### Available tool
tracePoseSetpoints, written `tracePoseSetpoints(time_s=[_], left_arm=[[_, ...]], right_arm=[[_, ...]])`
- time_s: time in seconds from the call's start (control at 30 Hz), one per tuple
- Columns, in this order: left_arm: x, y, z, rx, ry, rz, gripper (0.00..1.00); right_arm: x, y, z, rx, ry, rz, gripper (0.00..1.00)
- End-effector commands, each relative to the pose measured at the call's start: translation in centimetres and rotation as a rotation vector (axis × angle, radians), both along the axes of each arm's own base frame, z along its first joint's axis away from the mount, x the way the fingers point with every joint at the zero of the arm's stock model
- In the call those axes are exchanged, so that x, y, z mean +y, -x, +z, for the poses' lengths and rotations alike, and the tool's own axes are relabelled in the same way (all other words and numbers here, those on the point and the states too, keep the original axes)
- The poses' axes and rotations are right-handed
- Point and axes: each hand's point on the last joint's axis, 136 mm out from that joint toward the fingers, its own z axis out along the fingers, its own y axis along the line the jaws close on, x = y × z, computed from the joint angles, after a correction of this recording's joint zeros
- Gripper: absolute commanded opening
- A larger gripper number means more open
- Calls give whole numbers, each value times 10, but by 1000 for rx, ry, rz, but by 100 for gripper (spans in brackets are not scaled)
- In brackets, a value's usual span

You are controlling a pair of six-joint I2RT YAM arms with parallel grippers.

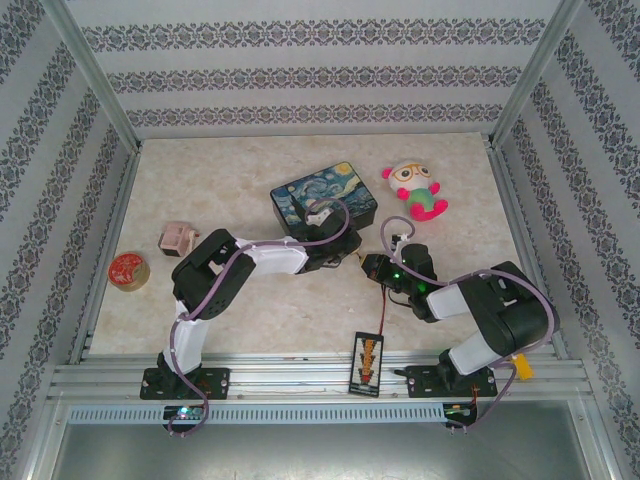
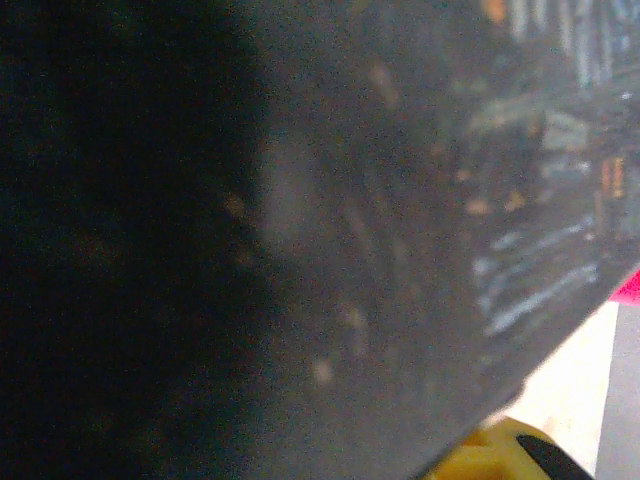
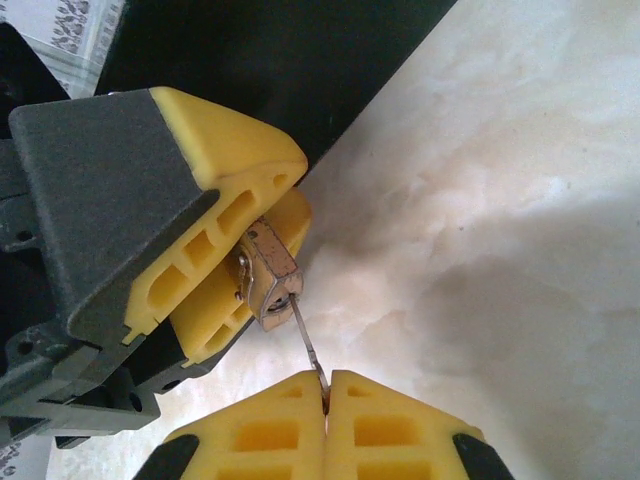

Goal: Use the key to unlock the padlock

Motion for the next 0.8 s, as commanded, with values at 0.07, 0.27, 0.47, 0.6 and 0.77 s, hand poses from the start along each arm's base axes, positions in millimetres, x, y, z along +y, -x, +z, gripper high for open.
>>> tracePoseSetpoints(time_s=[0.07, 0.27, 0.47, 0.6, 0.77], left_arm=[[-8, 14, 0, 111, 112, 6, 22], [-6, 18, -4, 128, 111, 2, 22], [-8, 18, -2, 134, 133, 1, 22], [-9, 18, -3, 142, 133, 2, 22], [-7, 17, -4, 147, 144, 20, 22]], right_arm=[[5, -12, 24, -95, -87, -4, 0], [4, -16, 28, -86, -147, -1, 0], [3, -15, 36, -89, -184, 10, 0], [1, -14, 40, -95, -193, 9, 0], [0, -11, 42, -95, -196, 10, 0]])
